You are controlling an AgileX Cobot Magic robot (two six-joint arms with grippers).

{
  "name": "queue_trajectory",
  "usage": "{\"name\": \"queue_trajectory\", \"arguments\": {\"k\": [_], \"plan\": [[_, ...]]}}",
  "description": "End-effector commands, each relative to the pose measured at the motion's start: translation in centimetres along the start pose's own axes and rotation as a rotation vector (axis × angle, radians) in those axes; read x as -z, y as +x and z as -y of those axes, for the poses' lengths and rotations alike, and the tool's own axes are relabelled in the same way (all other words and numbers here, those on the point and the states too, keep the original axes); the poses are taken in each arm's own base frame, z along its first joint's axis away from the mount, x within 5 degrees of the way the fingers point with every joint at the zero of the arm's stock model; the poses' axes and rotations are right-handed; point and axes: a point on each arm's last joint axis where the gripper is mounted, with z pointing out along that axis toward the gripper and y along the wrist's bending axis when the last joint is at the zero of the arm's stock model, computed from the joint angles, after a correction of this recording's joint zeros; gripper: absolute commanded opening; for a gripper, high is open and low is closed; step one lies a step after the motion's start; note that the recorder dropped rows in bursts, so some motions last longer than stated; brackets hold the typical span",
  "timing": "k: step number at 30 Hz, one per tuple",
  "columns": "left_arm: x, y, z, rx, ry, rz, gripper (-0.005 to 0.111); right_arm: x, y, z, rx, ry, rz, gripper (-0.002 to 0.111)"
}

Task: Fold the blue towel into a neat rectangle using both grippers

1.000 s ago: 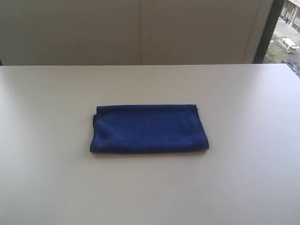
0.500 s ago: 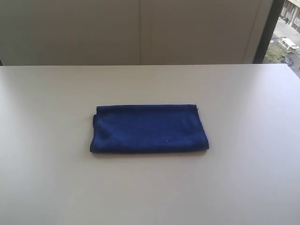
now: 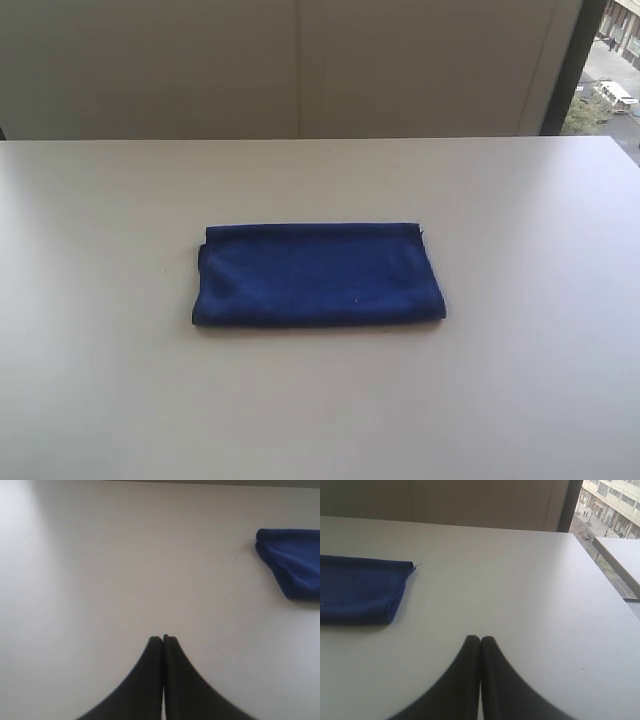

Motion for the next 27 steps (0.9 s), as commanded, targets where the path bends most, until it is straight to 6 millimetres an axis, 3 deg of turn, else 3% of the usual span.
{"name": "queue_trajectory", "arguments": {"k": [1,27], "plan": [[0.01,0.03,0.07,-0.001,0.014,0.004,0.000,-0.02,0.11,-0.01,0.014,-0.001,0.007,0.000],[0.01,0.03,0.07,-0.001,0.014,0.004,0.000,-0.02,0.11,-0.01,0.014,-0.001,0.007,0.000]]}}
